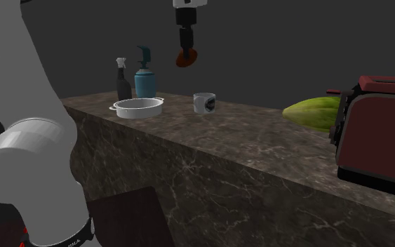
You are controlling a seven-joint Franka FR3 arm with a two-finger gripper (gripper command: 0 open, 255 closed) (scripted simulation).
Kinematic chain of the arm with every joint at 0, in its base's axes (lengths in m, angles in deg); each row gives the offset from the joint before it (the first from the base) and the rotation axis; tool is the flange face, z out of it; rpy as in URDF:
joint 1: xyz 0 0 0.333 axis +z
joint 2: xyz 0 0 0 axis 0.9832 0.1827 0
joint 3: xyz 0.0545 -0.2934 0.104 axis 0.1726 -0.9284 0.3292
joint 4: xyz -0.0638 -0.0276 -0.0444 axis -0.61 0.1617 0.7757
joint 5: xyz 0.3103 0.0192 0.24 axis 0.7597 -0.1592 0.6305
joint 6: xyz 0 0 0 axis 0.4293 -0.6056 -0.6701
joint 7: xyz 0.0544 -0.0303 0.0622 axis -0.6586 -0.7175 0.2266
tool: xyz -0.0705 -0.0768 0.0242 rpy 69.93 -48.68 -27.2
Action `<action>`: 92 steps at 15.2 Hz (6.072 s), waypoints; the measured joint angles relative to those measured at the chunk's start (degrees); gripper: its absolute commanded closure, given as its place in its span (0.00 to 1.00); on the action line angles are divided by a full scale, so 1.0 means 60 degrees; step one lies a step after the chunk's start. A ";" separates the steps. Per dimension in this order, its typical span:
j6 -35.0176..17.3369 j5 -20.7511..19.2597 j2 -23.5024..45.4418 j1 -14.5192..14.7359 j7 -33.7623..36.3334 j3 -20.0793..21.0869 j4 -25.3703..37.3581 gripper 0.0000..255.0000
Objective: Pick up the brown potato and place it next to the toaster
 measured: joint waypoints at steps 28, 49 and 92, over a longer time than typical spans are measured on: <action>0.1648 0.0459 -0.1528 -0.1513 -0.4377 -0.3034 -0.0185 1.00; 0.1744 -0.0099 -0.0266 -0.3021 -0.8647 -0.5766 0.0732 1.00; -0.3875 -0.0003 -0.0887 -0.2995 -0.9087 -0.5698 -0.5524 1.00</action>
